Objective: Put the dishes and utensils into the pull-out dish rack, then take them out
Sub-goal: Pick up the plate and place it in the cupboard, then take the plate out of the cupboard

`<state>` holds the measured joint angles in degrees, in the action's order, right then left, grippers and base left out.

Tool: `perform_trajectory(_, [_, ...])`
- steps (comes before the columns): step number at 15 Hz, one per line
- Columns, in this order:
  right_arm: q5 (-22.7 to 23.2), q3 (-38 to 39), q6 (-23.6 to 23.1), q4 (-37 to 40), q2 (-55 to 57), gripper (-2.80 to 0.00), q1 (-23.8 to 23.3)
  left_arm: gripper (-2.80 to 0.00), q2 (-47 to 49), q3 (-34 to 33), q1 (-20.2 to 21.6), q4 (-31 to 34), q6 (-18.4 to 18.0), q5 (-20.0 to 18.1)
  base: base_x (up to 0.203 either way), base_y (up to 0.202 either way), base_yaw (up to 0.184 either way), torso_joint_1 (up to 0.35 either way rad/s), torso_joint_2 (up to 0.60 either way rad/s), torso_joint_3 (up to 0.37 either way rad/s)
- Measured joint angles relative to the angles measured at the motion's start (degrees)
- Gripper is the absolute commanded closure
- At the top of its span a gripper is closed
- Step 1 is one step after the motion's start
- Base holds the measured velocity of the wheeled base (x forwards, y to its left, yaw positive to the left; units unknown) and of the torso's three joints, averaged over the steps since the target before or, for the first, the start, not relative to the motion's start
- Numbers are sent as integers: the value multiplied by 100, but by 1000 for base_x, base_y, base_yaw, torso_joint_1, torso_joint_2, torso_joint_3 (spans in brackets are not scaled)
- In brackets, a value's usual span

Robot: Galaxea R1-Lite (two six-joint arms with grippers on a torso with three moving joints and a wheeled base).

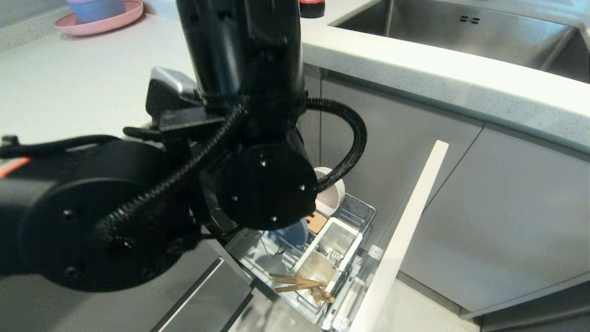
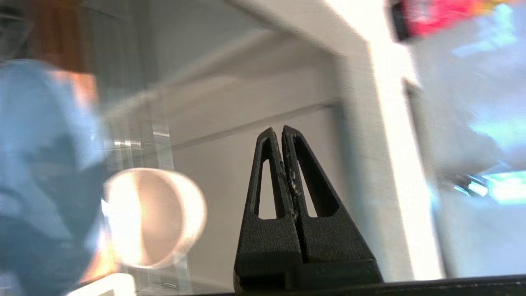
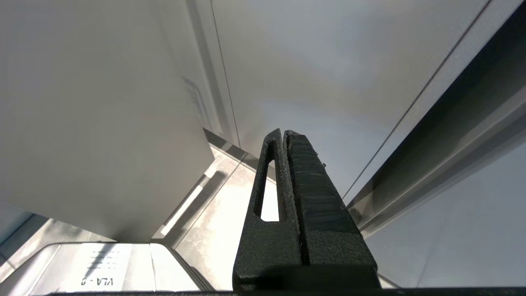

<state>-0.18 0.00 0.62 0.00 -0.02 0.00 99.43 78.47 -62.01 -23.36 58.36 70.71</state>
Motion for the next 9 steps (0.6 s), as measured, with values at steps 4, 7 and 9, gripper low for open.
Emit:
perform_trajectory(4, [0, 0, 0, 0, 0, 0, 0, 0, -104, 1344, -70, 178, -856, -692, 0, 0, 0, 0, 0, 0])
perform_trajectory(7, [1, 0, 0, 0, 0, 0, 0, 0, -285, 2536, -84, 194, -2090, -1295, 0, 0, 0, 0, 0, 0])
perform_trajectory(9, [2, 0, 0, 0, 0, 0, 0, 0, -593, 2933, 25, 203, -3147, -1917, 0, 0, 0, 0, 0, 0])
